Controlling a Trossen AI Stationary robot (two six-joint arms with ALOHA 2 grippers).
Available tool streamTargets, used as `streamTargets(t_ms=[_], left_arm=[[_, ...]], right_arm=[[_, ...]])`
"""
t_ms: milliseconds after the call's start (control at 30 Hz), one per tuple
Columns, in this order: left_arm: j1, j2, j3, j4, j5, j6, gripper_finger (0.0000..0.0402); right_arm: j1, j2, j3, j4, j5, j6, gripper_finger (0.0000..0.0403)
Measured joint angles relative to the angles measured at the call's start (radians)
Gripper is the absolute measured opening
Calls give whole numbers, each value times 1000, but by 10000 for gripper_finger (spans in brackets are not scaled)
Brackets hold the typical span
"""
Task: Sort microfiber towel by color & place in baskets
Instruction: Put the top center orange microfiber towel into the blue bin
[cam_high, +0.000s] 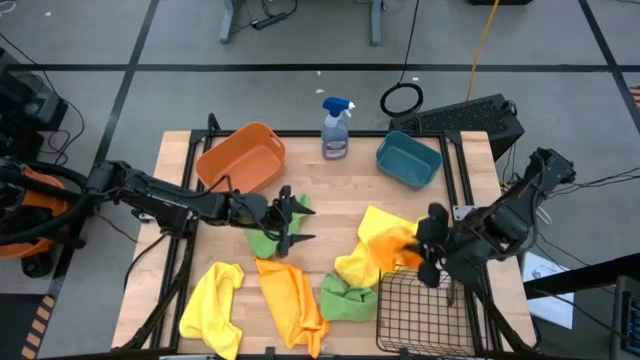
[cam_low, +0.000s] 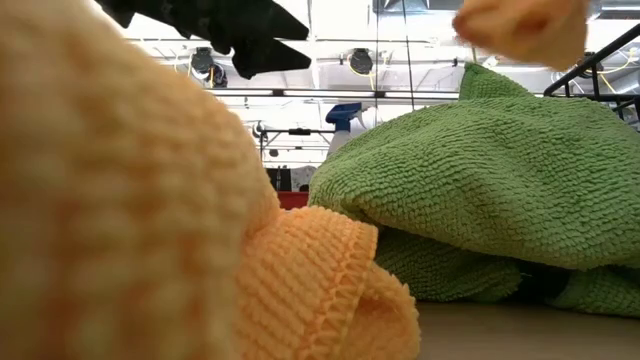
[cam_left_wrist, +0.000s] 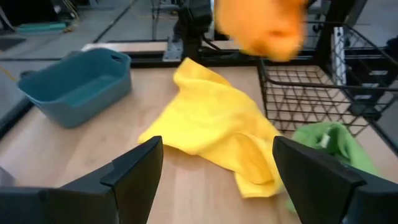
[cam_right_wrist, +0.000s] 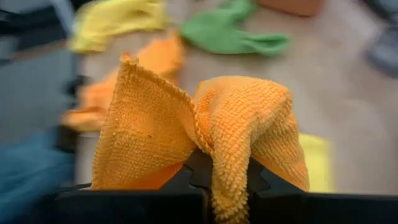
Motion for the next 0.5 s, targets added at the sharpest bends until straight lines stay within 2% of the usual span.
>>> streamTargets(t_ms=[200,500], left_arm=[[-33,23,0,-6,4,-8,309],[-33,22,0,-1,3,-14,309]], right_arm=[[-223,-16,0,-179,-18,-38,13],[-733,-61,0,-240,-203,-332,12]])
